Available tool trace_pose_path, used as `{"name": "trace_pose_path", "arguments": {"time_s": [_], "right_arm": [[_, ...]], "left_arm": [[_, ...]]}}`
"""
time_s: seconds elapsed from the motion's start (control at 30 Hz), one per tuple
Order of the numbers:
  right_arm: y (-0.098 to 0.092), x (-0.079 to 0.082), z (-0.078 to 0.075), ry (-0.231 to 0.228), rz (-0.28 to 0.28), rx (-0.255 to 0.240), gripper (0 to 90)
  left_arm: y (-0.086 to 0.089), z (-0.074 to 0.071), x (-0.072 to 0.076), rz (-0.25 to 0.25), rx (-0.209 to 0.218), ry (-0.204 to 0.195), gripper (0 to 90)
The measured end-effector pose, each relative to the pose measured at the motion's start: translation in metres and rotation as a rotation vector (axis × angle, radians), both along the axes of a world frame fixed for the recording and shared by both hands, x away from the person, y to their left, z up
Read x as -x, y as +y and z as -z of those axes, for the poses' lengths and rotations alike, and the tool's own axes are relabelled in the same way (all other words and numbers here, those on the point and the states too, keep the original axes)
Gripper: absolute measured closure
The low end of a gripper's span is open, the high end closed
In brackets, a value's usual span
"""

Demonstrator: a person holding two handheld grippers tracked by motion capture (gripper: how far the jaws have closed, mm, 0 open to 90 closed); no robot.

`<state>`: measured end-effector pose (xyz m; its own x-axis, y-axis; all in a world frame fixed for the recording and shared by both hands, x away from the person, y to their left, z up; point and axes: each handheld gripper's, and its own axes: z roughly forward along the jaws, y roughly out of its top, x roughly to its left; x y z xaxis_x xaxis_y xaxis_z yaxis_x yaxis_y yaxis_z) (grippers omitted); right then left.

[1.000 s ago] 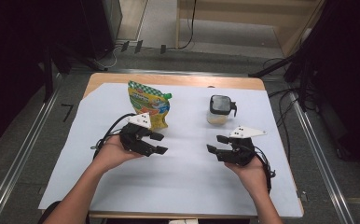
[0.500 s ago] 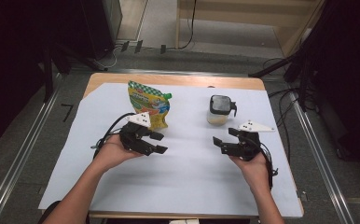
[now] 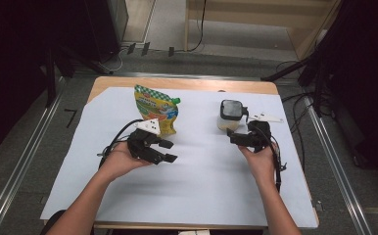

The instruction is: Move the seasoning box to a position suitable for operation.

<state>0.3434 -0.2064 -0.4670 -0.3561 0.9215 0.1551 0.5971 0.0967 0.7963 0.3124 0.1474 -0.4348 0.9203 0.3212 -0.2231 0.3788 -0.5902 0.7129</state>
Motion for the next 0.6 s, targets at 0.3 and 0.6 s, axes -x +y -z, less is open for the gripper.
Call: {"name": "trace_pose_path", "arguments": {"time_s": [0.3,0.6], "right_arm": [[0.019,-0.030,0.013,-0.023,0.124,0.026,6.6],[0.036,-0.042,0.018,-0.077,0.201,0.075,0.3]], "left_arm": [[0.001,-0.001,0.000,-0.006,0.017,0.001,44.0],[0.002,-0.001,-0.001,-0.008,0.014,0.002,44.1]]}}
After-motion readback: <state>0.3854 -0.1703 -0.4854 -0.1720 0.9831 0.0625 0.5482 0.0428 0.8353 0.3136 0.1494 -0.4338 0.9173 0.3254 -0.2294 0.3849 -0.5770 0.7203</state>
